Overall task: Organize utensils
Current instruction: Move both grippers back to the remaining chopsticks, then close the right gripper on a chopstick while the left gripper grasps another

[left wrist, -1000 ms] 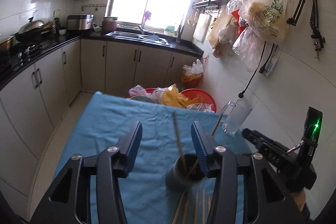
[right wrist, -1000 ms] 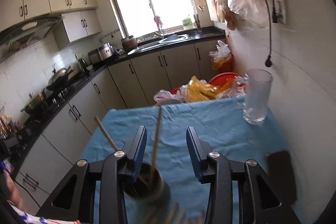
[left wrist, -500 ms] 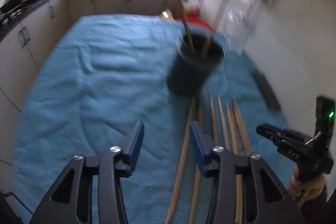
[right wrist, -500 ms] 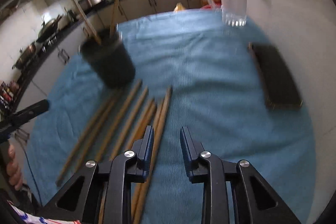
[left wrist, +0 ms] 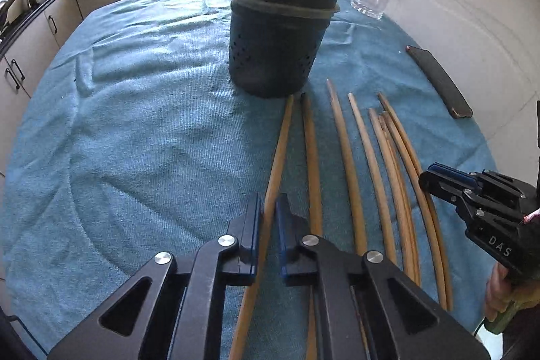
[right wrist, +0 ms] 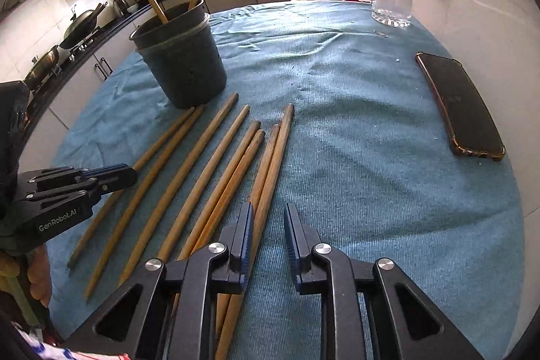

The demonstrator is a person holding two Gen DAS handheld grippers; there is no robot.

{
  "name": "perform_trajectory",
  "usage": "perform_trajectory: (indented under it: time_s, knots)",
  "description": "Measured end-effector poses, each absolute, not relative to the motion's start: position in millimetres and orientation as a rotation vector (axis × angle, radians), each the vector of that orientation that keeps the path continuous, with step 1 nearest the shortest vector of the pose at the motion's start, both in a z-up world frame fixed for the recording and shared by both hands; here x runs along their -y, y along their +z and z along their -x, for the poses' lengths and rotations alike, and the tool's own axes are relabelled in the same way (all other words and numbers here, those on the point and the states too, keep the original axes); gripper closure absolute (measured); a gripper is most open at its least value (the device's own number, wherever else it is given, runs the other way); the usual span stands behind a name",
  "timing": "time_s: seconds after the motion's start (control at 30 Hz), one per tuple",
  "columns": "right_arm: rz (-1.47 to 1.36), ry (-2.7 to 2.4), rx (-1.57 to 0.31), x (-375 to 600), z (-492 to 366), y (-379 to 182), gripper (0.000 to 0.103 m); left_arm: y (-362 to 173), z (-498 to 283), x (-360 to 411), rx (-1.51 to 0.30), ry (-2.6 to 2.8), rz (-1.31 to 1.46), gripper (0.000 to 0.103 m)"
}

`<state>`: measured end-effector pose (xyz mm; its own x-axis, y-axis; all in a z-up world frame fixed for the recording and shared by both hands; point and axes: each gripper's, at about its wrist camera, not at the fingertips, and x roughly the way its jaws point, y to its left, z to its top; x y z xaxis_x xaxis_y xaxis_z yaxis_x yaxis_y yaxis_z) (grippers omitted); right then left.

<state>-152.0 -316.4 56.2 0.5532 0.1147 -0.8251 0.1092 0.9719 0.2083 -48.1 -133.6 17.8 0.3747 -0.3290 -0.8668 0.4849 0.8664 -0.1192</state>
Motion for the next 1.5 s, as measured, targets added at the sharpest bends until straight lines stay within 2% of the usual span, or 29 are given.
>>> perform_trajectory:
  time_s: [0.17, 0.57, 0.7, 0.87, 1.17, 1.5]
  knots:
    - [-0.250, -0.051, -1.015, 317, 143, 53, 0.095, 19, 43, 133, -1.089, -0.490, -0.103, 0.094]
    - [-0.352, -0.161, -1.058, 346, 184, 54, 0.095, 14, 48, 66, -1.293, -0.351, 0.373, 0.096]
    - [-0.358, -0.129, -1.055, 353, 200, 56, 0.094, 18, 59, 67, -1.282, -0.374, 0.314, 0.096]
    - [-0.306, -0.134, -1.064, 355, 196, 58, 0.083, 21, 58, 70, -1.286, -0.367, 0.248, 0.095]
    - [-0.271, -0.133, -1.109, 360, 154, 55, 0.082, 18, 23, 72, -1.341, -0.311, 0.229, 0.093]
    - [-0.193, -0.163, -1.158, 362, 113, 53, 0.082, 21, -3, 90, -1.312, -0.288, 0.166, 0.093]
